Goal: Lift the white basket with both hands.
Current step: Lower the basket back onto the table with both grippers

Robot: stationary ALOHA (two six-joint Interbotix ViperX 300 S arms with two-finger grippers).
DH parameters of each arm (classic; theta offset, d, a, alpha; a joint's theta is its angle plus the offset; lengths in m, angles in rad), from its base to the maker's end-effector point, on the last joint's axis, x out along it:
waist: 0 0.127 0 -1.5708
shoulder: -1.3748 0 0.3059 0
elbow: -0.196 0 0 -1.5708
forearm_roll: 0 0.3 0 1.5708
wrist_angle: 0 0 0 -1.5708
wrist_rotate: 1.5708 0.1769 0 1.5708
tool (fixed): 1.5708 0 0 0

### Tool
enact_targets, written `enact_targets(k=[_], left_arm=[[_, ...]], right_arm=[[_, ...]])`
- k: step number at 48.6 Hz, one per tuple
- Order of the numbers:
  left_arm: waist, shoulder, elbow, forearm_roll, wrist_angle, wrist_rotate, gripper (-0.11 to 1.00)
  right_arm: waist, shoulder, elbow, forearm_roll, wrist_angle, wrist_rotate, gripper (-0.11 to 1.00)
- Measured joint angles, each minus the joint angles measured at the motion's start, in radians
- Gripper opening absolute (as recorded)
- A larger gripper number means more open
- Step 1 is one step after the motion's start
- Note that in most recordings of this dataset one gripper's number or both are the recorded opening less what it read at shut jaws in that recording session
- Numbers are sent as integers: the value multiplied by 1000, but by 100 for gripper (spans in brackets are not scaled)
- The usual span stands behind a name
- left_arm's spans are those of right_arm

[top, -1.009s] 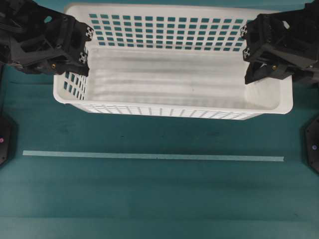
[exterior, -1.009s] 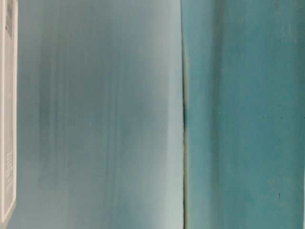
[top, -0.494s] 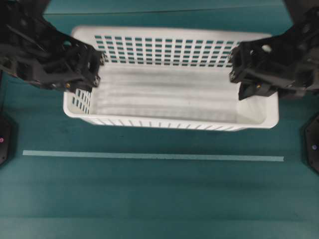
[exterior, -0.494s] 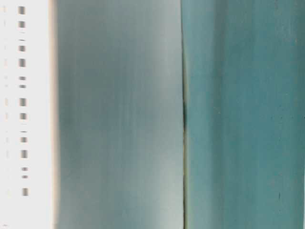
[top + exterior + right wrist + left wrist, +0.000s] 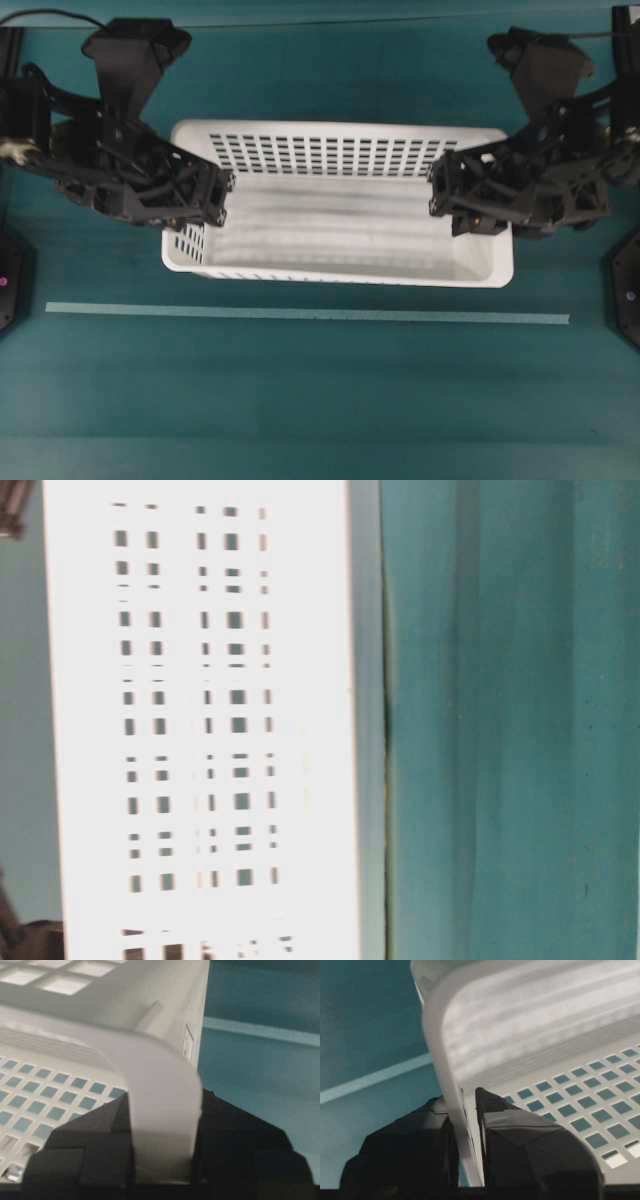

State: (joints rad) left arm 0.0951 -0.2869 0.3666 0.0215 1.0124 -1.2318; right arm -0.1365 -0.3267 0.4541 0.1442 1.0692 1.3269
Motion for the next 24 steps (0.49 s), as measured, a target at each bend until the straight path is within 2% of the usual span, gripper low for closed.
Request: enact_targets(k=[14, 24], left_arm=[[-5, 26, 83, 0, -83, -64, 7], [-6, 29, 137, 0, -141, -81, 7]], right_arm=[[8, 14, 121, 6, -144, -11, 17], [14, 55, 160, 8, -221, -20, 17]])
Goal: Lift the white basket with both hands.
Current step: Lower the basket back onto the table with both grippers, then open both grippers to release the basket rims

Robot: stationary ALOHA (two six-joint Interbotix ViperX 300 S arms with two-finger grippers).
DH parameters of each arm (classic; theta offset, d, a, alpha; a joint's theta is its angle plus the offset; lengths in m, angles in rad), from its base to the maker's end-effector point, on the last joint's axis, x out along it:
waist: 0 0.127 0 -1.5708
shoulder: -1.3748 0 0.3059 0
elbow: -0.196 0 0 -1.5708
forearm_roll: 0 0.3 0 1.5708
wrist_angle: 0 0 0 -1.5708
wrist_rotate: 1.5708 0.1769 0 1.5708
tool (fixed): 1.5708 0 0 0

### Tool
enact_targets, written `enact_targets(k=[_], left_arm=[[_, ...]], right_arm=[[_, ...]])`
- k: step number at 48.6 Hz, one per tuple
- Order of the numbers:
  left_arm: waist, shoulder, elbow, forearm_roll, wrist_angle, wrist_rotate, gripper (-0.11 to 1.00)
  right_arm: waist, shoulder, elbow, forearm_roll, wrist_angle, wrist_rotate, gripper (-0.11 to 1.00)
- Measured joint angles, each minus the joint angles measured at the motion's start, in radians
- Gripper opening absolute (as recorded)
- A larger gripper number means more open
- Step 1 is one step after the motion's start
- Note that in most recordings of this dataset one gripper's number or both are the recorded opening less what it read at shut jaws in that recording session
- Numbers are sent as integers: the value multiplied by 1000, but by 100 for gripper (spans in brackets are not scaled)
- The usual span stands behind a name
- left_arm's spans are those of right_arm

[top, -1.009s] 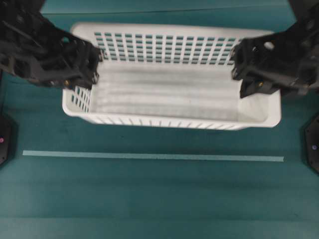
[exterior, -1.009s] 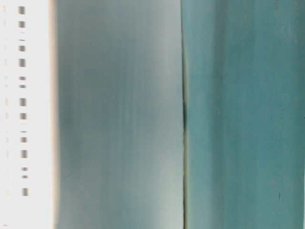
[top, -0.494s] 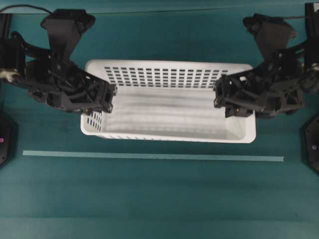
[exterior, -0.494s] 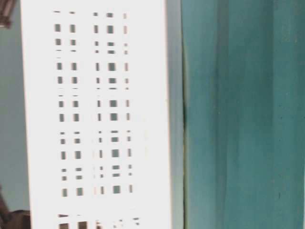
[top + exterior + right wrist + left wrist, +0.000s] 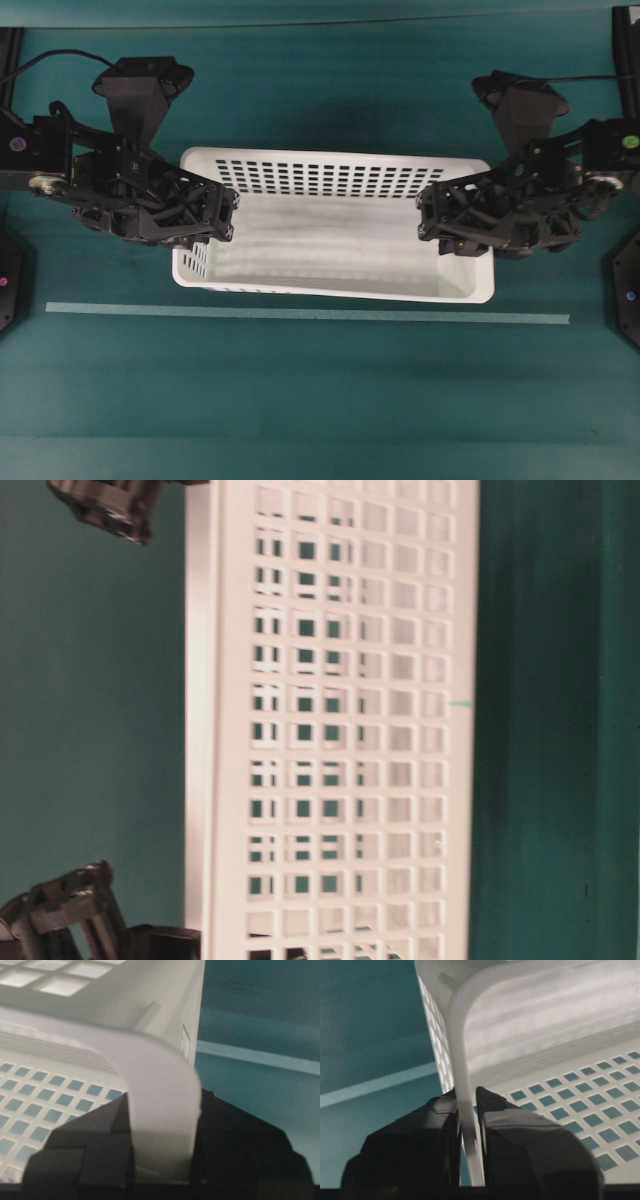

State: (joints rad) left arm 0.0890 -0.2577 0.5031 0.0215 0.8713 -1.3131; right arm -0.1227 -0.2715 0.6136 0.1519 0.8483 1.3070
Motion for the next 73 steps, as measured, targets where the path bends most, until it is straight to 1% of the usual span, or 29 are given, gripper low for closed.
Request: enact_targets(k=[10, 13, 20, 31, 43, 52, 57, 73], left_arm=[[6, 9, 40, 0, -31, -3, 7], [9, 20, 46, 0, -43, -3, 7], [11, 51, 54, 0, -57, -3, 5], [14, 87, 67, 0, -69, -3, 5], [9, 124, 106, 0, -137, -3, 5], [6, 147, 112, 0, -152, -3, 5], [6, 150, 114, 0, -153, -3, 3], [2, 150, 114, 0, -153, -5, 3]], right_arm=[[-2, 54, -2, 0, -20, -49, 17], [0, 71, -2, 0, -20, -54, 17], [-2, 103, -2, 0, -18, -54, 17], [-2, 150, -3, 8, -20, -57, 17], [2, 204, -3, 11, -35, -63, 17], [2, 216, -2, 9, -37, -63, 17], [2, 221, -2, 11, -43, -63, 17], [2, 227, -2, 17, -46, -63, 17]])
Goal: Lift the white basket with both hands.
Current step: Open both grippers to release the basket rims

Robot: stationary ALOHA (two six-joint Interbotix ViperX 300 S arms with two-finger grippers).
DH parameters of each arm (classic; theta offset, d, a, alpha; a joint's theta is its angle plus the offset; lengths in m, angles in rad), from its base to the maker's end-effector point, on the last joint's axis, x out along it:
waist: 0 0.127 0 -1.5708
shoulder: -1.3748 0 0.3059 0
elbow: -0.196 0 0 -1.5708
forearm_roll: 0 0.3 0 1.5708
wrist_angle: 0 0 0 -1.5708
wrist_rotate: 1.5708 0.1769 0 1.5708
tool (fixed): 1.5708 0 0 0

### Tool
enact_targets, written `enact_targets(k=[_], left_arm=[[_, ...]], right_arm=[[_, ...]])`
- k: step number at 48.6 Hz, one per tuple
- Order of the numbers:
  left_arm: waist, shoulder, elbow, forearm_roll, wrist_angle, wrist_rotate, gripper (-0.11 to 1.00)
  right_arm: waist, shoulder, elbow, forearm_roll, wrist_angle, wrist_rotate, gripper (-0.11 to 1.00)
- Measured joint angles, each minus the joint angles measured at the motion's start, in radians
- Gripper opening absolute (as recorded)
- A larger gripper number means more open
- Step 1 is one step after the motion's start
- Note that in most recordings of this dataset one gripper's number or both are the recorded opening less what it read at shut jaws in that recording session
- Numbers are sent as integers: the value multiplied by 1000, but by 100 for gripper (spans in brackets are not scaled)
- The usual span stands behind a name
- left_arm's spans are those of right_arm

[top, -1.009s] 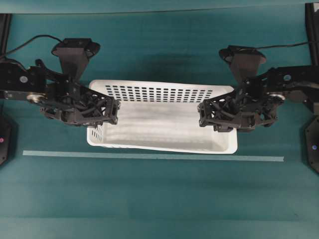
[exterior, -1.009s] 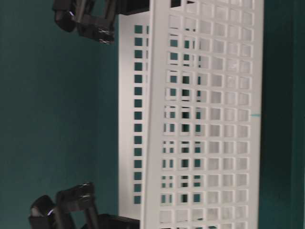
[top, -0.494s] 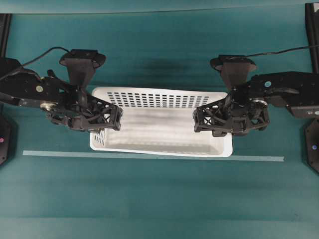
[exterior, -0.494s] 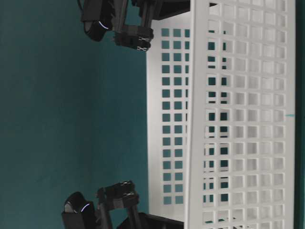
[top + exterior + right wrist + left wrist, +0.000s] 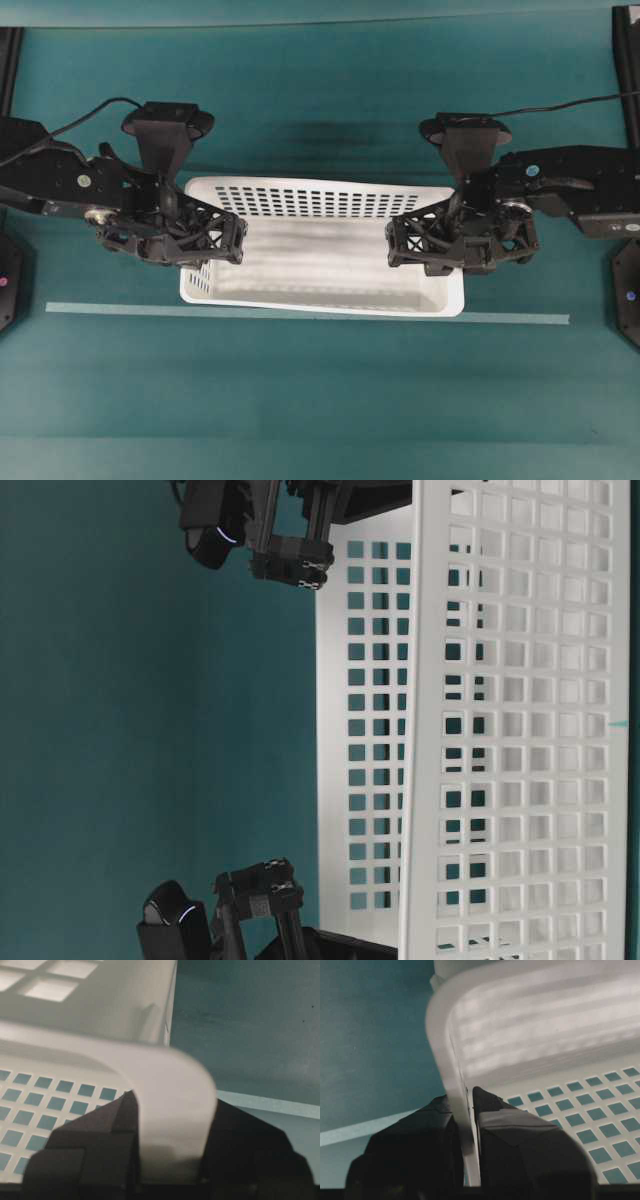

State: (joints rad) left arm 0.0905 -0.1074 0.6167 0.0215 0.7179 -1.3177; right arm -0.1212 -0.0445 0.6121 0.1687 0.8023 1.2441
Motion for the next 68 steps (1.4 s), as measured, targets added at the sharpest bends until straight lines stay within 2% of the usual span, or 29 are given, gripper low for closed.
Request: enact_targets(k=[13, 28, 32, 40, 45, 47, 51, 55, 59, 63, 65, 68], left_arm=[[-9, 3, -2, 0, 0, 0, 3], [-11, 5, 2, 0, -8, 0, 3], [-11, 5, 8, 0, -23, 0, 6], [-11, 5, 17, 0, -48, 0, 22], [-17, 5, 15, 0, -61, 6, 42], [-21, 5, 15, 0, -67, 11, 54], [-21, 5, 15, 0, -74, 14, 75], [-17, 5, 15, 0, -78, 15, 87], [-14, 5, 18, 0, -80, 20, 88], [-15, 3, 28, 0, -89, 28, 87], [-14, 3, 32, 2, -95, 31, 87], [-14, 5, 37, 0, -104, 32, 87]], right_arm=[[0, 2, 12, 11, -15, 0, 17], [-2, -3, 49, 29, -91, -12, 17], [-2, -6, 57, 31, -104, -17, 17], [-2, -9, 61, 34, -123, -37, 17], [-2, -11, 64, 34, -132, -43, 17], [-2, -12, 66, 34, -135, -46, 18], [0, -12, 69, 34, -147, -60, 27], [9, -11, 78, 35, -172, -81, 48], [17, -12, 84, 35, -178, -81, 71], [12, -17, 89, 35, -178, -80, 88], [9, -20, 89, 35, -178, -80, 93], [5, -25, 92, 34, -178, -80, 94]])
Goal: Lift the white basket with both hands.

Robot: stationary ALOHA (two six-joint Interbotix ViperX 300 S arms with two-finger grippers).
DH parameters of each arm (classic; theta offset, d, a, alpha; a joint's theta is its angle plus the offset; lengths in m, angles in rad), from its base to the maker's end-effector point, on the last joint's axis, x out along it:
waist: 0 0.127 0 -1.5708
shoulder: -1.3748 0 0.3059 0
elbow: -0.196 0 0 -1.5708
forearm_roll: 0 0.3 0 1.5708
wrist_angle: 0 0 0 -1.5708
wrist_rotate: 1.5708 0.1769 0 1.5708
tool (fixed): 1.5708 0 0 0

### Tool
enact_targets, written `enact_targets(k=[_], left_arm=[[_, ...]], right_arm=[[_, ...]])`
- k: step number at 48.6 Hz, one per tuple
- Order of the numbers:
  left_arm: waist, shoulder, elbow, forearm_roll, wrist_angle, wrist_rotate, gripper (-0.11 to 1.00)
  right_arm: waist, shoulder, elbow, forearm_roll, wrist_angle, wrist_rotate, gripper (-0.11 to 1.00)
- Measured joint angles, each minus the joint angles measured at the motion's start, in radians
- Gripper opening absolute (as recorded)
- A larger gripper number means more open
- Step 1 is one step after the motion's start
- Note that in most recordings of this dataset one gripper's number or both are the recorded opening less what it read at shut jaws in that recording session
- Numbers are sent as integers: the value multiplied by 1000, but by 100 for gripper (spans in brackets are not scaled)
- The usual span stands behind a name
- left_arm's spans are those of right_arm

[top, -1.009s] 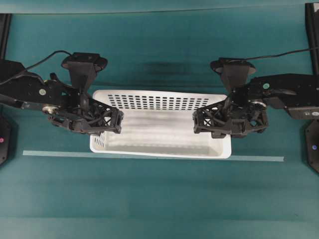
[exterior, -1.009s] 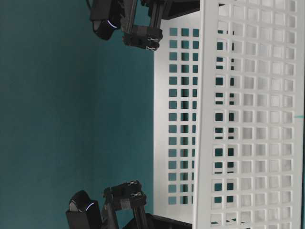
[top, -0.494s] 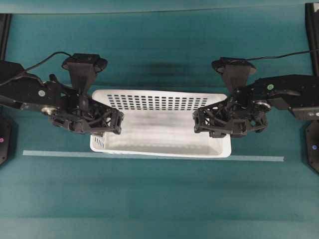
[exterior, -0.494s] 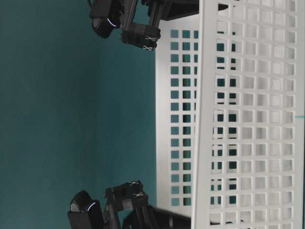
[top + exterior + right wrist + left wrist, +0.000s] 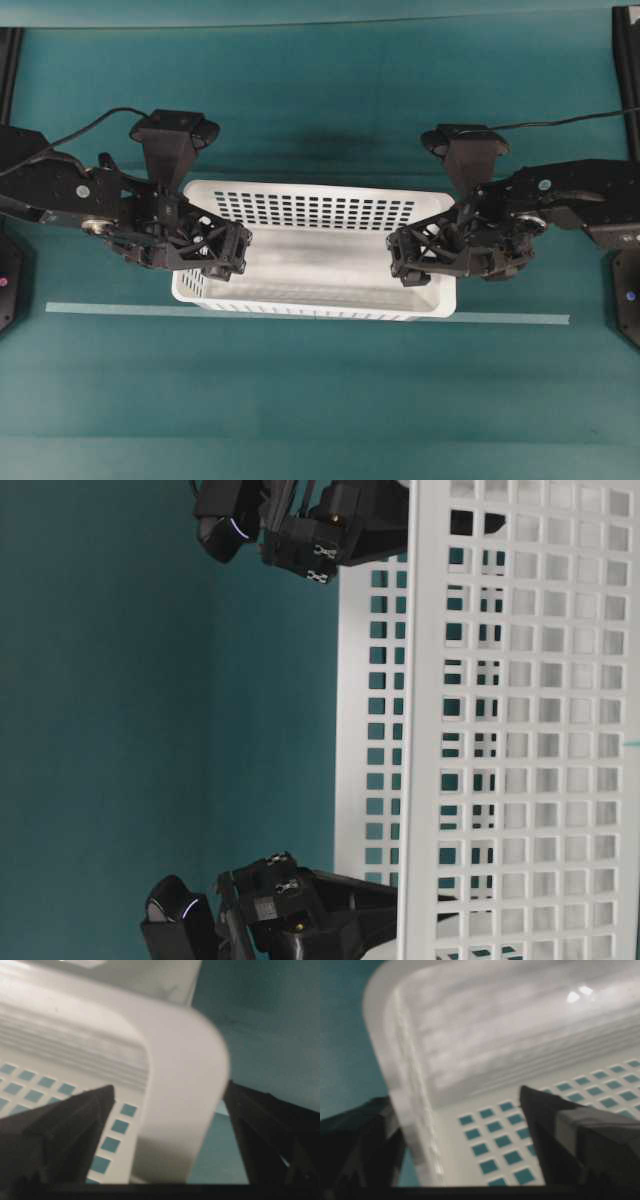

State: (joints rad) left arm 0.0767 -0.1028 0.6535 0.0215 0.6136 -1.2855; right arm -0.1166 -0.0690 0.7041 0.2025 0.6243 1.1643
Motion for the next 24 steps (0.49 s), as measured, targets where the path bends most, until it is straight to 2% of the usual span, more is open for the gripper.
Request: enact_targets(k=[11, 24], left_arm=[[0, -2, 2, 2, -6, 0, 87], [0, -37, 6, 2, -6, 3, 87]], right_arm=[[-21, -25, 18, -3, 3, -2, 92], [-32, -81, 21, -35, 6, -6, 92]])
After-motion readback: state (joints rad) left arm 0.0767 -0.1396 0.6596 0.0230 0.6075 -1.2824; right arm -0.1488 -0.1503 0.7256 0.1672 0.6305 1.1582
